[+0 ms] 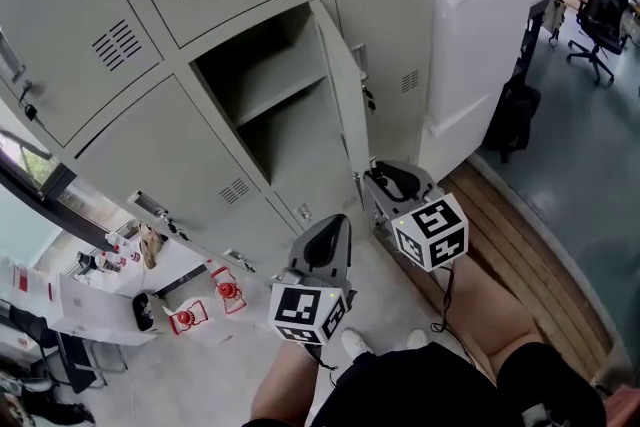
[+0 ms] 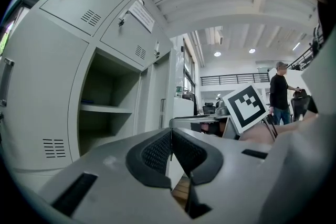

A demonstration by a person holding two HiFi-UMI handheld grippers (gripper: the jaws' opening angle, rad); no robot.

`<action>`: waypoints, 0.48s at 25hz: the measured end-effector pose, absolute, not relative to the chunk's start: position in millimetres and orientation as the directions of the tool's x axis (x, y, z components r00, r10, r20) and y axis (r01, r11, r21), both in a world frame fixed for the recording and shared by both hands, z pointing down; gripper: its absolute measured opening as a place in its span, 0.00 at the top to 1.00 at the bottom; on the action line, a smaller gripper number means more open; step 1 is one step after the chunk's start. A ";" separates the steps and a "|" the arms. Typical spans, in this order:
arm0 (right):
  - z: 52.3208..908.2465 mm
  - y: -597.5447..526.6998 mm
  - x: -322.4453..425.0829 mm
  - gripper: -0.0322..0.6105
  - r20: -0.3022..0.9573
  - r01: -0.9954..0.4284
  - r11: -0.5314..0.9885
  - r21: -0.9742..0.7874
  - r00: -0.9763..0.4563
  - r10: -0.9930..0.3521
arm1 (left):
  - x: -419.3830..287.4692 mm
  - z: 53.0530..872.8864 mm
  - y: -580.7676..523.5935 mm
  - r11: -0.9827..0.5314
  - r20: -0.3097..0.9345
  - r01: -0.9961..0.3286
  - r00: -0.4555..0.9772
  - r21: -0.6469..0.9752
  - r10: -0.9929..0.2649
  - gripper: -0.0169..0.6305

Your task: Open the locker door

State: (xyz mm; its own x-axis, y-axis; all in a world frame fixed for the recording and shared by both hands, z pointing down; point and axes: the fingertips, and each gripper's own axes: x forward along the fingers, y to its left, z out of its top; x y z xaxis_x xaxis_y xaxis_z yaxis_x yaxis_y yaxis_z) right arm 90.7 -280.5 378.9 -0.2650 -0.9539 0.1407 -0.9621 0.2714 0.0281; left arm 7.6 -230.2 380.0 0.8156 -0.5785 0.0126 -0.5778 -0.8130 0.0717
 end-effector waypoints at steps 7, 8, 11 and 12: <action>379.0 -273.4 116.3 0.73 0.137 -0.972 0.231 0.033 -0.225 -0.965 | 23.7 374.8 -224.5 -0.824 0.009 -0.564 0.825 0.056 -0.565 0.95; 379.1 -272.4 120.3 0.74 0.136 -0.974 0.223 0.032 -0.217 -0.967 | 25.4 374.4 -223.9 -0.824 0.008 -0.564 0.826 0.056 -0.564 0.95; 378.9 -270.4 132.4 0.75 0.135 -0.979 0.204 0.029 -0.198 -0.971 | 30.3 373.7 -222.4 -0.825 0.007 -0.563 0.826 0.057 -0.563 0.95; 378.5 -270.1 136.3 0.76 0.134 -0.980 0.197 0.030 -0.192 -0.972 | 32.0 373.6 -222.0 -0.825 0.006 -0.563 0.826 0.057 -0.563 0.95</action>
State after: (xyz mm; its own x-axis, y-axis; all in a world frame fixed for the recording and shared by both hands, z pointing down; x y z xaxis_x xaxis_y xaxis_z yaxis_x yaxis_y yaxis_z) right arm 136.3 -270.1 378.5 -0.1917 -0.9722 0.1343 -0.9799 0.1974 0.0299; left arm 32.0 -222.0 373.6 0.8262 -0.5633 0.0064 -0.5627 -0.8247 0.0569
